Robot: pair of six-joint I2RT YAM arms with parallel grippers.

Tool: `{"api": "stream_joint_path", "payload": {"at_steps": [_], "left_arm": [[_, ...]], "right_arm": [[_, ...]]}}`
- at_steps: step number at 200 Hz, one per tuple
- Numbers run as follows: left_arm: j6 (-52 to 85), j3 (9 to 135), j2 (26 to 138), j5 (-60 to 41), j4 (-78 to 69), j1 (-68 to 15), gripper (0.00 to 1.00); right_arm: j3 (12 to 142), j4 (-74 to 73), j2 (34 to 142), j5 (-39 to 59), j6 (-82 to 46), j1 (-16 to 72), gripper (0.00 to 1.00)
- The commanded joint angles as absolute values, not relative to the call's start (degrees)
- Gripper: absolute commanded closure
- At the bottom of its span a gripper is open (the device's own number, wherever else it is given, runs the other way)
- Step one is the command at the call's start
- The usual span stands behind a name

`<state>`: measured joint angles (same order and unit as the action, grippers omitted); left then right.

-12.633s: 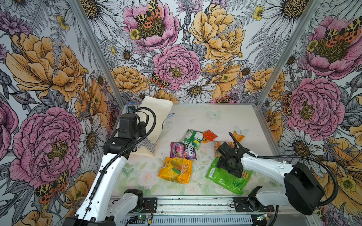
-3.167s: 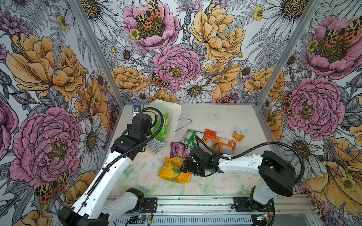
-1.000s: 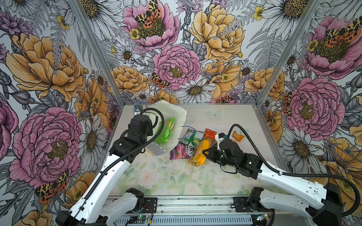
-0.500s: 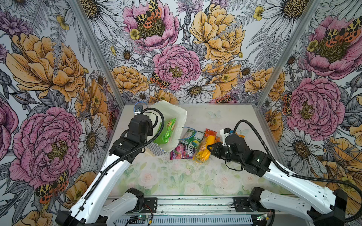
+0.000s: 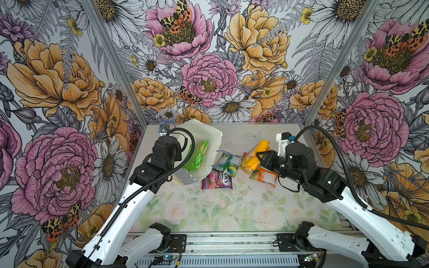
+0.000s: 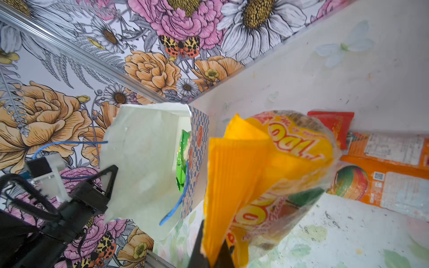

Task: Place the snacks into the paper bag
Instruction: 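Lift the yellow candy bag with the right gripper and swing it up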

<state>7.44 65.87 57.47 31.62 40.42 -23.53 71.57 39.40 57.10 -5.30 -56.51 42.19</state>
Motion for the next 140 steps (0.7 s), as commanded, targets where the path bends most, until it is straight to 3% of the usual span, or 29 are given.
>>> {"api": "stream_joint_path", "payload": {"at_steps": [1, 140], "left_arm": [[7.22, 65.12, 56.87, 30.59, 38.50, -24.07, 1.00], [7.26, 65.15, 57.21, 30.35, 38.63, -24.06, 1.00]], "right_arm": [[78.43, 36.54, 58.66, -8.07, -51.30, 41.58, 1.00], [109.44, 37.79, 76.31, -1.91, -43.94, 42.33, 1.00]]}}
